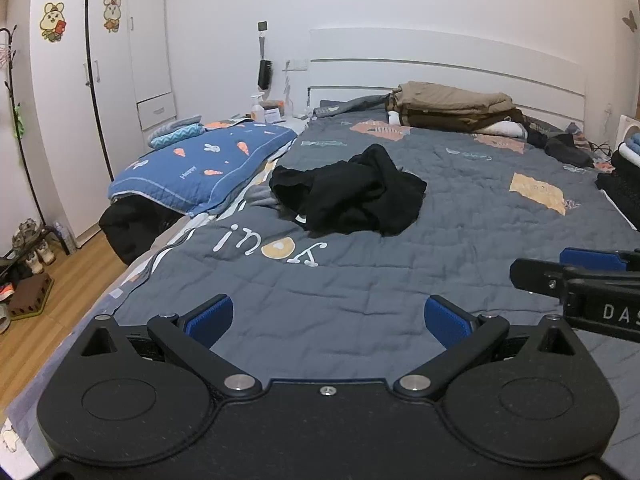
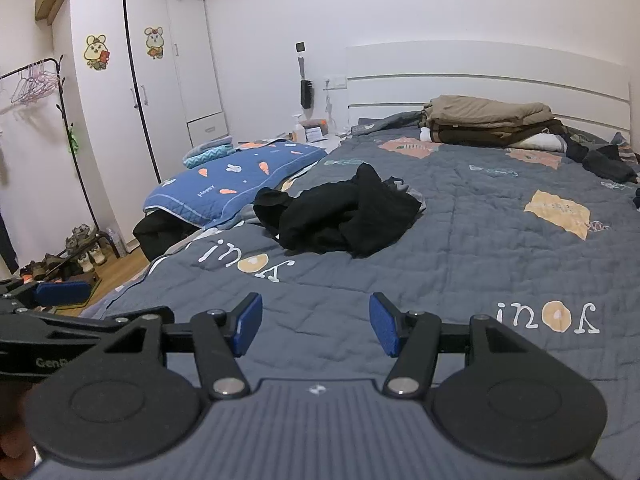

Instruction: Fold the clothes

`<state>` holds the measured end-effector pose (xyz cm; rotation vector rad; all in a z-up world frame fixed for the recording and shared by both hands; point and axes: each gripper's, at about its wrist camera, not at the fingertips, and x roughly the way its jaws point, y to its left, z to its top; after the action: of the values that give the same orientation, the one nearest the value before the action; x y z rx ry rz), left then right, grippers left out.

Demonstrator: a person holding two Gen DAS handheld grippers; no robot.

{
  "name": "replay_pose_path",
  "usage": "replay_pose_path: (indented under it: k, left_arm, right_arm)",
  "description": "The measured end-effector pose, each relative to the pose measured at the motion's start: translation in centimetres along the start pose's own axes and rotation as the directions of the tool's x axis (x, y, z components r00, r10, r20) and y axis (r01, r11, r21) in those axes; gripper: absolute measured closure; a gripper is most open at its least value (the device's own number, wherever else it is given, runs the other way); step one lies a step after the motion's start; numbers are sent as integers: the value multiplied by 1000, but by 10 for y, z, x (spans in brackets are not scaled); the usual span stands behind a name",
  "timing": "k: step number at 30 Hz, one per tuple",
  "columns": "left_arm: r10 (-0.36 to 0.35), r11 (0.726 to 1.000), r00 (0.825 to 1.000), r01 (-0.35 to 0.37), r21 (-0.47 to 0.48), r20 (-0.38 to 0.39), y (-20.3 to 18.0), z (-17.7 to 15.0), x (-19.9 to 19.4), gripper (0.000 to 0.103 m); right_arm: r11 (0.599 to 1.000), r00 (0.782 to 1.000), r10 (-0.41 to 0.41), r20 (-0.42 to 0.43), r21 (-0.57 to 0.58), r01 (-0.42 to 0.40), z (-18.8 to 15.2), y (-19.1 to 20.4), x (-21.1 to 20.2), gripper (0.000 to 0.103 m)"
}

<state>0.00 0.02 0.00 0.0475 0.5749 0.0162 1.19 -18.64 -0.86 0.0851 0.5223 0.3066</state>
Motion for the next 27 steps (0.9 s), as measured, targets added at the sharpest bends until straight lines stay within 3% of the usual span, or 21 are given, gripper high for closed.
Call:
replay_pose_path:
  k: [27]
  left_arm:
    - [1,1000,1000,-1,4,3,-2,-1,-3,0]
  right_arm:
    - [1000,1000,0,-9,-5,0,-2,6,1,45]
